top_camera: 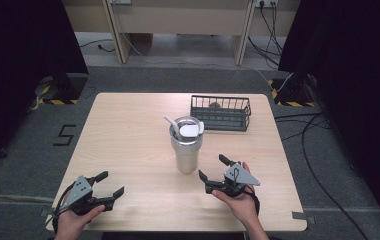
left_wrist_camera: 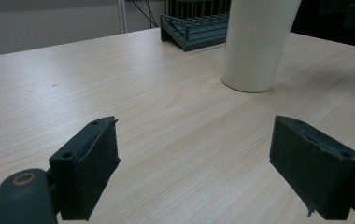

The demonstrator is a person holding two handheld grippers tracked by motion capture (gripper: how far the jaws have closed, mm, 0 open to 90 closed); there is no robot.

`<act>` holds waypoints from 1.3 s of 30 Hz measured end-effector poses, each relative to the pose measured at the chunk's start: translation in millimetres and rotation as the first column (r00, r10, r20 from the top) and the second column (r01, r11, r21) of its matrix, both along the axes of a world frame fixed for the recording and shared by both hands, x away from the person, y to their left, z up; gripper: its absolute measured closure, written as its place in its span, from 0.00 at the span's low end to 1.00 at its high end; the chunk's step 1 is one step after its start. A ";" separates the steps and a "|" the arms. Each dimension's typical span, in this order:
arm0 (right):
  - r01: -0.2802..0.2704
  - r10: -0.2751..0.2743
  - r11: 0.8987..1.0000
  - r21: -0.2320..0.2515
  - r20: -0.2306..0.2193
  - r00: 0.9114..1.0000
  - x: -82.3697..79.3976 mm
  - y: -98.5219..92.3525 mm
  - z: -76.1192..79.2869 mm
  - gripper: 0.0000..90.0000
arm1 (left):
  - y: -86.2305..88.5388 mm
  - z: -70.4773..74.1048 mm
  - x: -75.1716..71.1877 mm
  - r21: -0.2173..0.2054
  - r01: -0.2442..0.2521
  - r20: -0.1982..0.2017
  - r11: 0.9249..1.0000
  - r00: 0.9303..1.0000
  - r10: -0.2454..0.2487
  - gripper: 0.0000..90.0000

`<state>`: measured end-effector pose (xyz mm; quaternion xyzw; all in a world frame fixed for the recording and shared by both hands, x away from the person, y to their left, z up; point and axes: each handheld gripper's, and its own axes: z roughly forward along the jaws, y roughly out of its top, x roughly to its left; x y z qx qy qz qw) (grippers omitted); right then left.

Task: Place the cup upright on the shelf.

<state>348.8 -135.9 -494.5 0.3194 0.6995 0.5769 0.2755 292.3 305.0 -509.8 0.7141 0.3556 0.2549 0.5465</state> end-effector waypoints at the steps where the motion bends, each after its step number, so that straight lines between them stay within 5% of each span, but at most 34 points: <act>1: -0.003 0.003 1.000 -0.003 0.000 1.000 2.1 1.3 -0.2 0.11 | -0.1 0.0 0.0 0.000 0.001 0.000 1.000 1.000 -0.001 0.16; 39: -0.074 0.074 0.997 0.009 -0.026 0.997 62.0 65.4 -2.5 0.07 | 0.3 0.1 0.1 -0.004 0.008 -0.001 1.000 1.000 -0.008 0.16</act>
